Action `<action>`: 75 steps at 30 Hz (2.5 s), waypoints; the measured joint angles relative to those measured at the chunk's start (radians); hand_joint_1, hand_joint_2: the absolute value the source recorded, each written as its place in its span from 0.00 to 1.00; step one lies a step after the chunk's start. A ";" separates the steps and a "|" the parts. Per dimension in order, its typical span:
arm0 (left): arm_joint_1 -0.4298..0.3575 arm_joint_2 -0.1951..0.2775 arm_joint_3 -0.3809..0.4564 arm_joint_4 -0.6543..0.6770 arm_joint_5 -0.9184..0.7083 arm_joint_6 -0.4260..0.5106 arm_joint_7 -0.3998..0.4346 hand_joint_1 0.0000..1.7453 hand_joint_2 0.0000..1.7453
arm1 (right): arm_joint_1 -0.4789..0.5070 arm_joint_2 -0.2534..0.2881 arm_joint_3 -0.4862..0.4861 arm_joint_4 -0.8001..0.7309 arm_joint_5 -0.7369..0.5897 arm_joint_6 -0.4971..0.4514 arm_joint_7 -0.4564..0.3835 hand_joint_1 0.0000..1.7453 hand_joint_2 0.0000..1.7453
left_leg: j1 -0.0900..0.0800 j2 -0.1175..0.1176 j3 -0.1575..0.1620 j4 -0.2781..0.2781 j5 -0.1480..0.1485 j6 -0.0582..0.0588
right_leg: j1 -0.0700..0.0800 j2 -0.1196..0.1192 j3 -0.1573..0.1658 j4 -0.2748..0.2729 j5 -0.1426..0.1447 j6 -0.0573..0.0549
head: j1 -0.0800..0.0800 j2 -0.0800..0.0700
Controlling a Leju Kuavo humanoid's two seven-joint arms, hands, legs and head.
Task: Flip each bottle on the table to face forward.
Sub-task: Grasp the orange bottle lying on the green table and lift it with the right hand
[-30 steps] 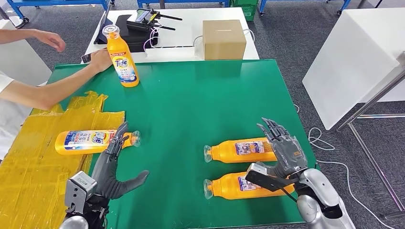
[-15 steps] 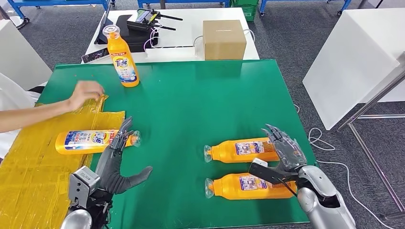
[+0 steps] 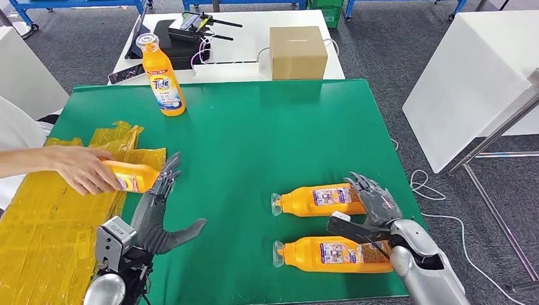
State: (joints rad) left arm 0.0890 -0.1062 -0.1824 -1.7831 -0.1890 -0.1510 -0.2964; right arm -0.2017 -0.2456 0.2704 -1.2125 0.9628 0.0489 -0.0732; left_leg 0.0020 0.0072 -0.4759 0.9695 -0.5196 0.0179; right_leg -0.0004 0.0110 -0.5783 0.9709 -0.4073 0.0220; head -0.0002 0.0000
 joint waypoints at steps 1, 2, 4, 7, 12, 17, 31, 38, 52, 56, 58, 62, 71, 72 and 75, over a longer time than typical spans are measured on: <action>-0.002 -0.001 -0.001 0.002 0.002 -0.002 0.000 0.00 1.00 | -0.009 0.006 0.006 0.016 0.012 -0.005 0.000 0.00 1.00 | 0.000 0.000 0.000 0.000 0.000 0.000 | 0.000 0.000 0.000 0.000 0.000 0.000 | 0.000 0.000; -0.004 -0.002 -0.002 0.004 0.004 -0.003 0.000 0.00 1.00 | -0.018 0.012 0.012 0.033 0.025 -0.011 0.000 0.00 1.00 | 0.000 0.000 0.000 0.000 0.000 0.000 | 0.000 0.000 0.000 0.000 0.000 0.000 | 0.000 0.000; -0.009 -0.004 -0.005 0.009 0.007 -0.005 0.001 0.00 1.00 | -0.041 0.025 0.029 0.070 0.048 -0.019 0.002 0.00 1.00 | 0.000 0.000 0.000 0.000 0.000 0.000 | 0.000 0.000 0.000 0.000 0.000 0.000 | 0.000 0.000; -0.017 -0.008 -0.008 0.018 0.012 -0.006 0.003 0.00 1.00 | -0.082 0.044 0.058 0.129 0.080 -0.022 0.008 0.00 1.00 | 0.000 0.000 0.001 0.000 0.000 0.000 | 0.000 0.000 0.000 0.000 0.000 0.000 | 0.000 0.000; -0.033 -0.015 -0.011 0.036 0.018 -0.006 0.008 0.00 1.00 | -0.164 0.073 0.111 0.240 0.125 -0.018 0.016 0.00 1.00 | 0.000 0.001 0.004 0.000 0.000 0.000 | 0.000 0.001 0.003 0.000 0.000 0.000 | 0.000 0.000; -0.053 -0.021 -0.021 0.061 0.025 -0.008 0.012 0.00 1.00 | -0.241 0.104 0.158 0.344 0.147 0.001 0.008 0.58 1.00 | 0.000 0.002 0.008 0.000 0.000 0.000 | 0.000 0.002 0.006 0.000 0.000 0.000 | 0.000 0.000; -0.098 -0.022 -0.048 0.119 0.027 -0.003 0.011 0.00 1.00 | -0.407 0.140 0.293 0.585 0.170 0.090 -0.008 1.00 1.00 | 0.000 0.002 0.019 0.000 0.000 0.000 | 0.002 0.002 0.017 -0.001 0.000 0.000 | 0.000 0.000; -0.124 -0.022 -0.053 0.156 0.036 0.014 0.003 0.00 1.00 | -0.457 0.139 0.354 0.651 0.148 0.122 -0.011 1.00 1.00 | 0.000 0.001 0.021 0.000 0.000 0.000 | 0.002 0.001 0.018 -0.001 0.000 0.000 | 0.000 0.000; -0.082 -0.021 -0.057 0.118 -0.025 0.033 0.020 0.00 1.00 | -0.325 0.149 0.287 0.484 0.161 -0.275 0.159 1.00 1.00 | 0.000 -0.003 0.014 0.000 0.000 0.000 | 0.001 -0.002 0.014 0.000 0.000 0.000 | 0.000 0.000; -0.049 -0.021 -0.069 0.082 -0.042 0.036 0.034 0.00 1.00 | -0.170 0.190 0.130 0.191 0.145 -0.459 0.131 1.00 1.00 | 0.001 -0.005 0.007 0.000 0.000 0.000 | 0.001 -0.002 0.006 0.000 0.000 0.000 | 0.000 0.000; -0.042 -0.020 -0.075 0.075 -0.046 0.040 0.036 0.00 1.00 | -0.132 0.206 0.081 0.100 0.137 -0.482 0.113 1.00 1.00 | 0.001 -0.006 0.005 0.000 0.000 0.000 | 0.002 -0.004 0.004 0.000 0.000 0.000 | 0.000 0.000; -0.033 -0.017 -0.084 0.067 -0.050 0.049 0.036 0.00 1.00 | -0.041 0.242 -0.018 -0.068 0.007 -0.555 0.006 1.00 1.00 | 0.001 -0.009 0.002 0.000 0.001 0.000 | 0.002 -0.008 0.003 0.000 -0.001 -0.001 | 0.001 0.000; -0.055 -0.004 -0.127 0.067 -0.058 0.058 0.035 0.00 1.00 | 0.102 0.363 -0.183 -0.359 -0.562 -0.551 -0.272 1.00 1.00 | 0.000 -0.007 0.001 0.000 0.000 0.000 | 0.001 -0.007 0.002 0.000 -0.001 -0.001 | 0.000 0.000; -0.058 -0.003 -0.131 0.068 -0.056 0.058 0.035 0.00 1.00 | 0.108 0.370 -0.192 -0.370 -0.603 -0.523 -0.278 1.00 1.00 | 0.000 -0.007 0.001 0.000 0.000 0.000 | 0.001 -0.007 0.002 0.000 -0.001 -0.001 | 0.000 0.000; -0.071 0.001 -0.140 0.073 -0.041 0.059 0.038 0.00 1.00 | 0.117 0.391 -0.214 -0.379 -0.821 -0.338 -0.276 1.00 1.00 | 0.000 -0.007 0.001 0.000 0.000 0.000 | 0.001 -0.007 0.002 0.000 -0.001 -0.001 | 0.000 0.000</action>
State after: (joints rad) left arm 0.0177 -0.1055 -0.3228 -1.7102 -0.2302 -0.0924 -0.2584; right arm -0.0847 0.1458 0.0568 -1.5912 0.1422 -0.2889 -0.3488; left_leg 0.0024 0.0006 -0.4749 0.9695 -0.5195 0.0179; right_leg 0.0007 0.0040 -0.5762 0.9707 -0.4083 0.0211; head 0.0001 0.0000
